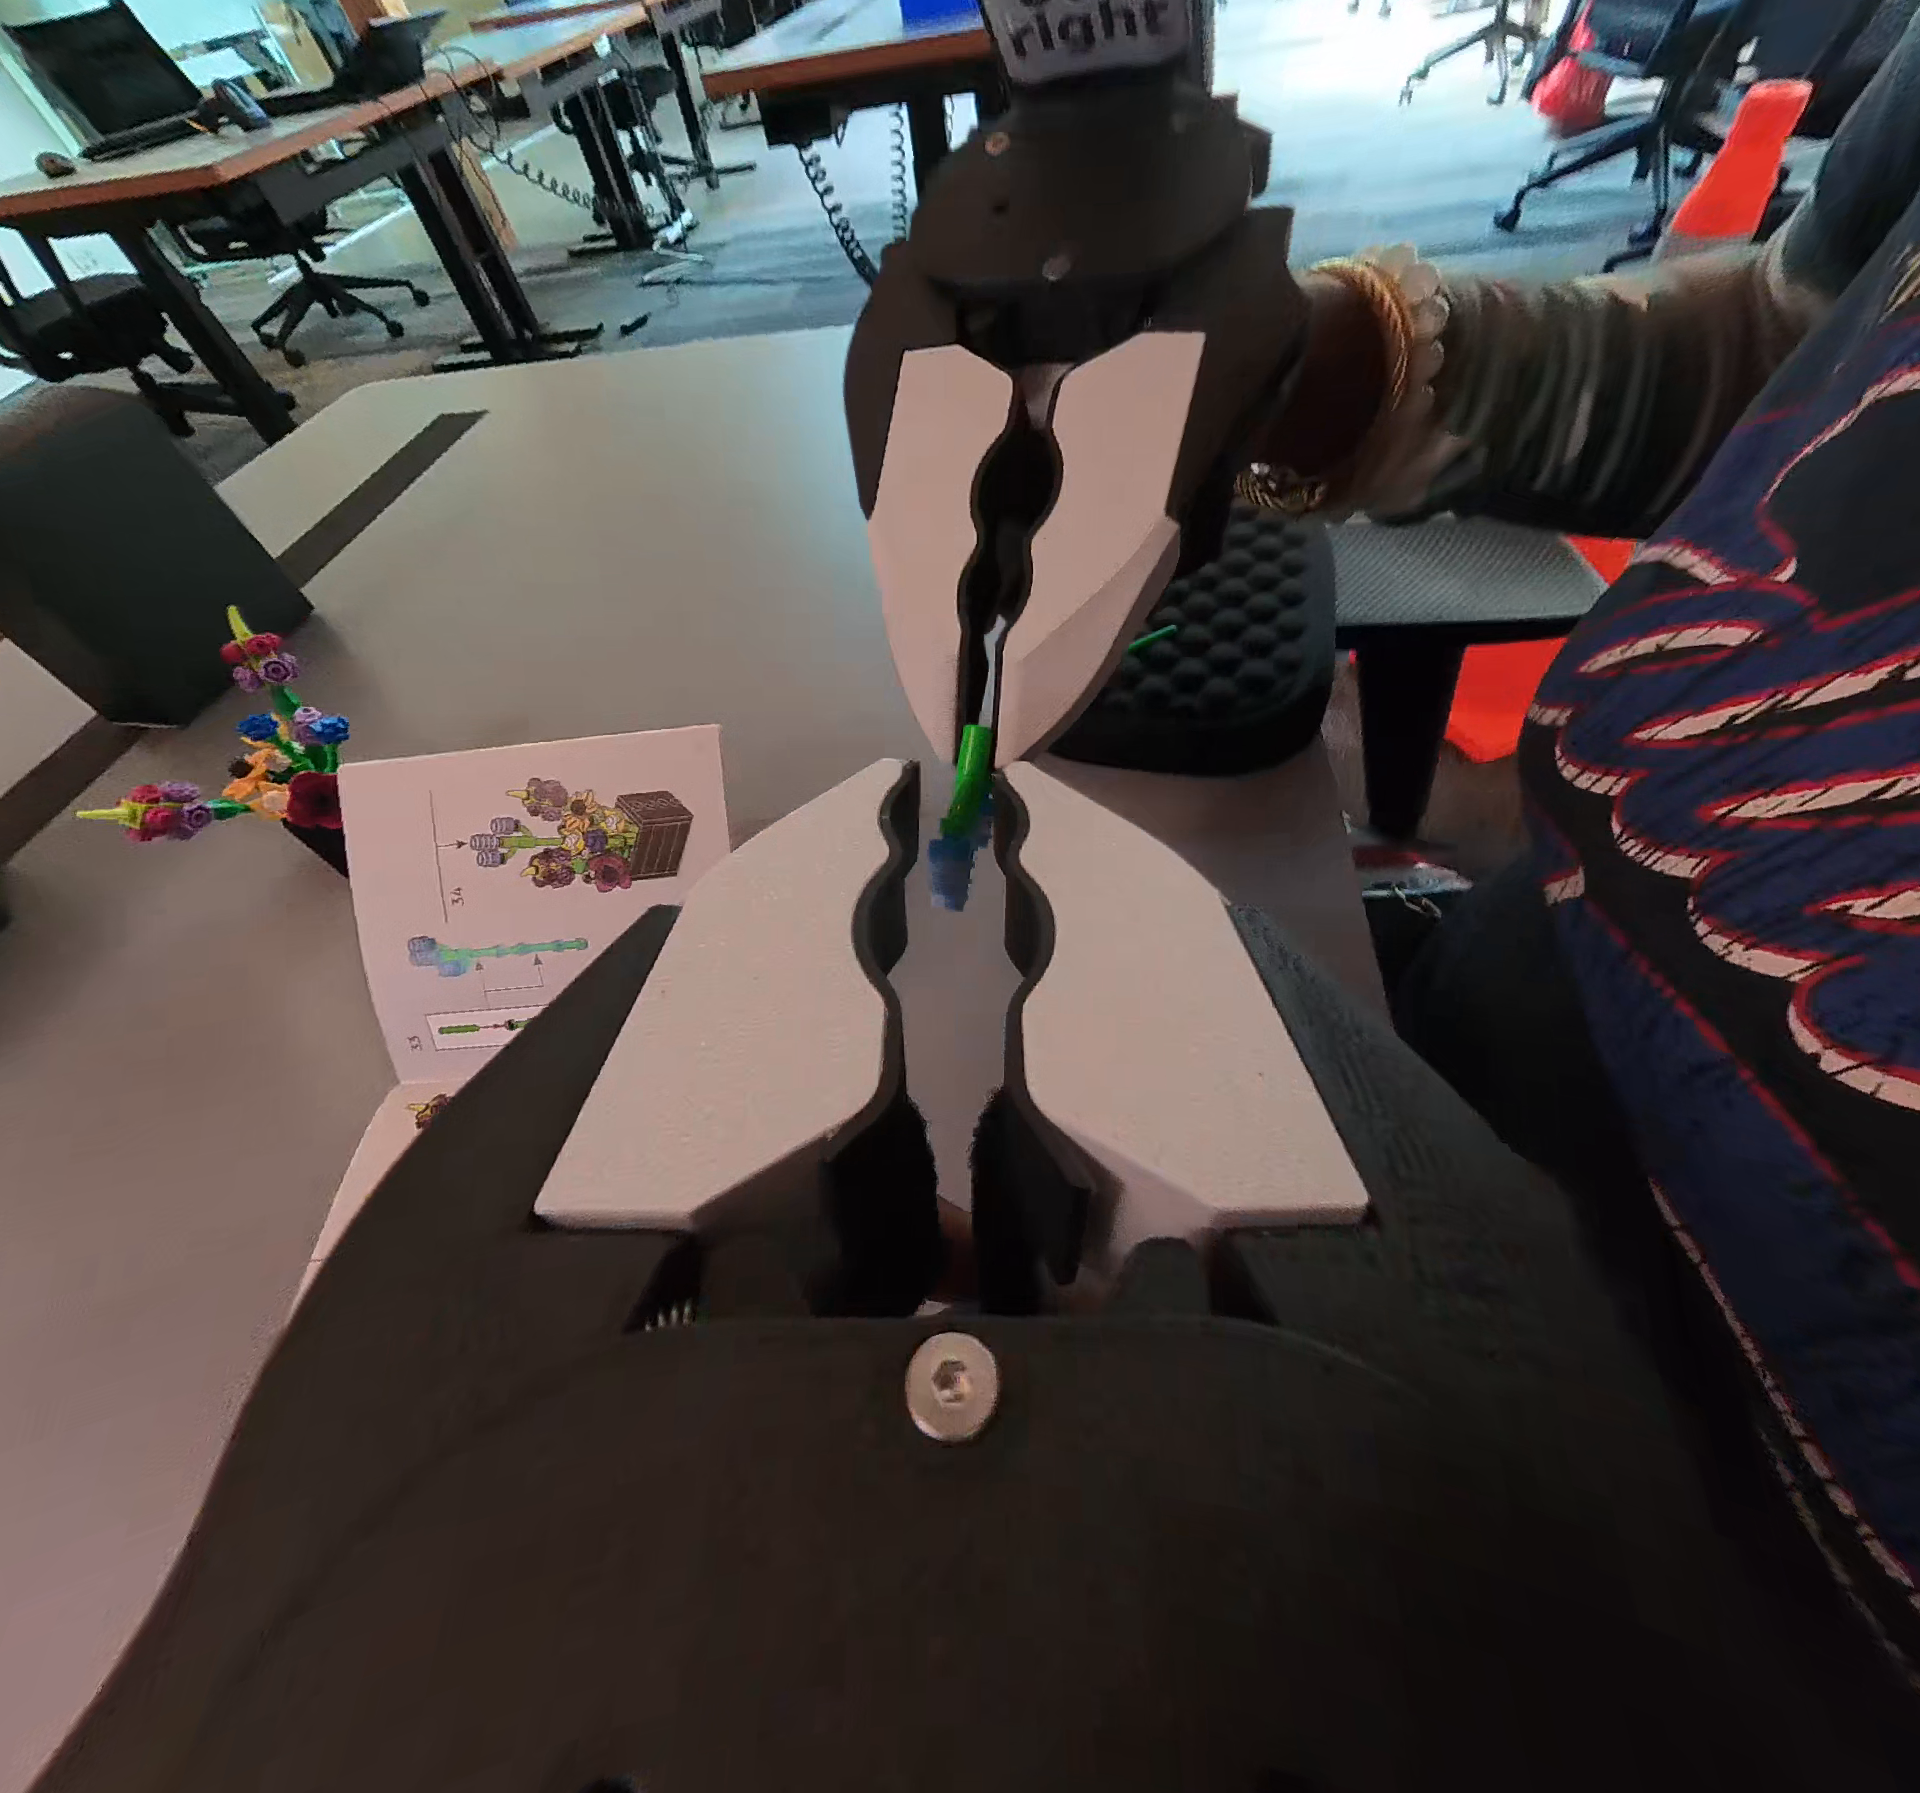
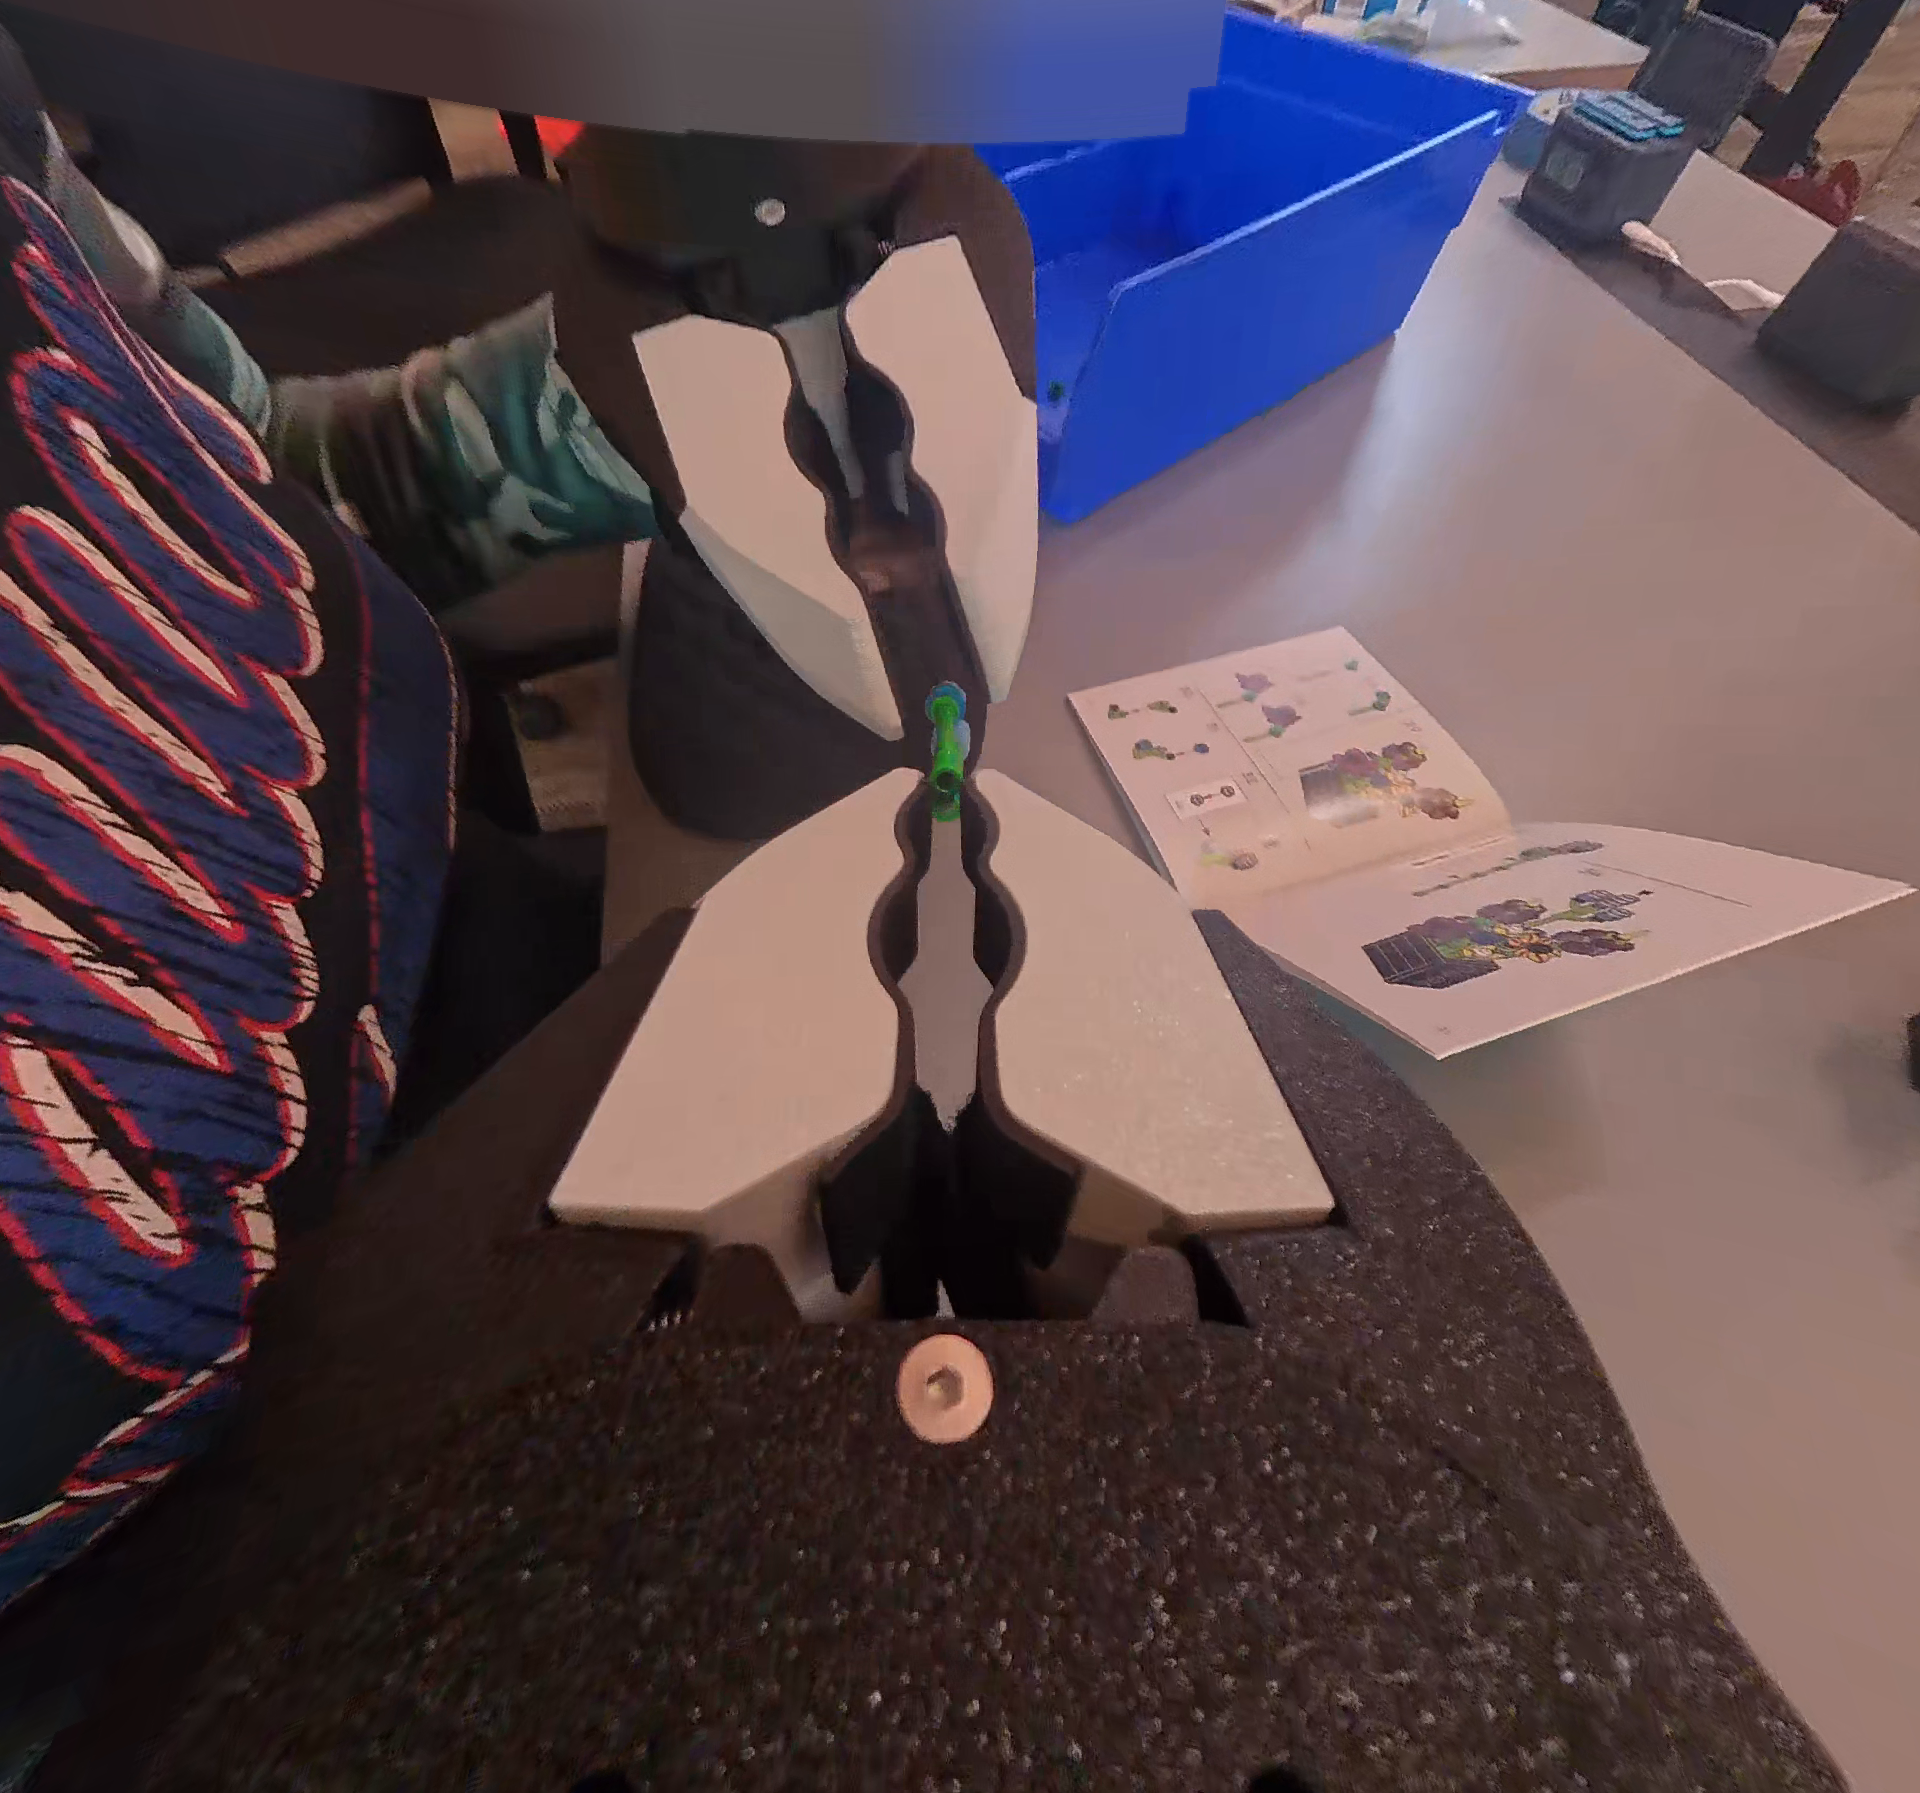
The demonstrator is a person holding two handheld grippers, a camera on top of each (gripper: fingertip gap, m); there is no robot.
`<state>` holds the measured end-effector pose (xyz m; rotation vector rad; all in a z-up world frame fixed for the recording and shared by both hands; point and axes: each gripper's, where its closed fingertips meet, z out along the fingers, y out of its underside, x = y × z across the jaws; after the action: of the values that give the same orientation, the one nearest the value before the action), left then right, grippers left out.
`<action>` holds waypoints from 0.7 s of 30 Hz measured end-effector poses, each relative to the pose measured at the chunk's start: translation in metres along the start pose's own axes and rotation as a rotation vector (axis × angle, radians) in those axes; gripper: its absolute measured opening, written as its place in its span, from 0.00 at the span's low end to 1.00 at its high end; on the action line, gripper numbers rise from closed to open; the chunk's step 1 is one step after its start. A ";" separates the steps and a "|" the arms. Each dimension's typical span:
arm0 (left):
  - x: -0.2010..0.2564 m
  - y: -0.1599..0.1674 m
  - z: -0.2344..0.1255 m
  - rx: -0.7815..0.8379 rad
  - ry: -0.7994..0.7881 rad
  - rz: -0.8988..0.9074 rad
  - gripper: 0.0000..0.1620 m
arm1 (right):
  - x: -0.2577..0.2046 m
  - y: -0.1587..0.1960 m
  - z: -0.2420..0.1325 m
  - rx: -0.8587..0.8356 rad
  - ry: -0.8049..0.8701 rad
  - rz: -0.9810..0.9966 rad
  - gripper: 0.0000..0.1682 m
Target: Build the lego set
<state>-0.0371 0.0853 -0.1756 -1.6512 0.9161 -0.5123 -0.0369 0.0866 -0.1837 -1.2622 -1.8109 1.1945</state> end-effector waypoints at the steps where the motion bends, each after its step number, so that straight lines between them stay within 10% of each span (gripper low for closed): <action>1: 0.001 0.001 0.002 -0.020 0.004 0.010 0.08 | -0.001 0.001 0.001 -0.013 0.003 -0.013 0.03; 21: 0.006 0.023 0.014 -0.173 0.003 0.122 0.04 | -0.002 0.009 0.004 -0.083 0.006 -0.107 0.03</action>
<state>-0.0295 0.0875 -0.2020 -1.7365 1.0815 -0.3606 -0.0361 0.0846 -0.1934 -1.1970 -1.9158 1.0661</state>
